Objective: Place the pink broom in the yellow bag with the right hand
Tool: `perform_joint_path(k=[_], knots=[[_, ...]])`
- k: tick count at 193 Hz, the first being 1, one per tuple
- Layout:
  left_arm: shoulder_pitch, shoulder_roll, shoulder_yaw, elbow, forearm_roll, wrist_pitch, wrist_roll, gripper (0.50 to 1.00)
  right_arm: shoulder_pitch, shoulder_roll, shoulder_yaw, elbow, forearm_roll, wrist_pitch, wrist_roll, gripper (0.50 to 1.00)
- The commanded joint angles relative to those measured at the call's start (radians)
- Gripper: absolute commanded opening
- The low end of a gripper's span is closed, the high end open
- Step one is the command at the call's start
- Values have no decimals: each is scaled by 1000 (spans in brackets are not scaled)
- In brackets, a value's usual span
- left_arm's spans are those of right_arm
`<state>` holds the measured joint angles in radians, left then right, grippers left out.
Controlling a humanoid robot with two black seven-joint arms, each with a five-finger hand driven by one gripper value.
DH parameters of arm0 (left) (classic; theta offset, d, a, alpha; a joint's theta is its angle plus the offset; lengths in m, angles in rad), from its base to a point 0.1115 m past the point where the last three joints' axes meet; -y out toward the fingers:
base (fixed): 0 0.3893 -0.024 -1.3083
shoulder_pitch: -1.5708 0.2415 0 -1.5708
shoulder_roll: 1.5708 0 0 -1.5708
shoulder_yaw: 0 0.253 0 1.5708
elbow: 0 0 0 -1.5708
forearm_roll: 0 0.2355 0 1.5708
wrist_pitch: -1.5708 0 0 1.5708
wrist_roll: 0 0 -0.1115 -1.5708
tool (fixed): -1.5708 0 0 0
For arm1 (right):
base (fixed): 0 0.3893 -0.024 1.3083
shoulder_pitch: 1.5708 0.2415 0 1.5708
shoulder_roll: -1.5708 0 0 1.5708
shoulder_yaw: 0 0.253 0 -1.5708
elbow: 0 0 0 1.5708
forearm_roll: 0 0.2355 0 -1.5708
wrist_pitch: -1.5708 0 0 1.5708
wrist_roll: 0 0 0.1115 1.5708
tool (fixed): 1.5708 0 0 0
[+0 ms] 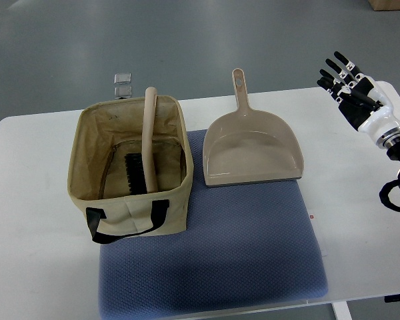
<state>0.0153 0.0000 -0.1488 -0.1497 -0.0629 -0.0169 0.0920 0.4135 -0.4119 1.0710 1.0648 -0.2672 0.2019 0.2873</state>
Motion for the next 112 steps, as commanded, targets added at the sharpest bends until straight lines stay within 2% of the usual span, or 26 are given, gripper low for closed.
perform_joint_path(k=[1,112], knots=[[0,0,0,1,0,0,0,1000,-51,65,78,-2,-7,5,3,930],[0,0,0,-1,0,0,0,1000,-107,120,104,-2,-13,10,9,932]])
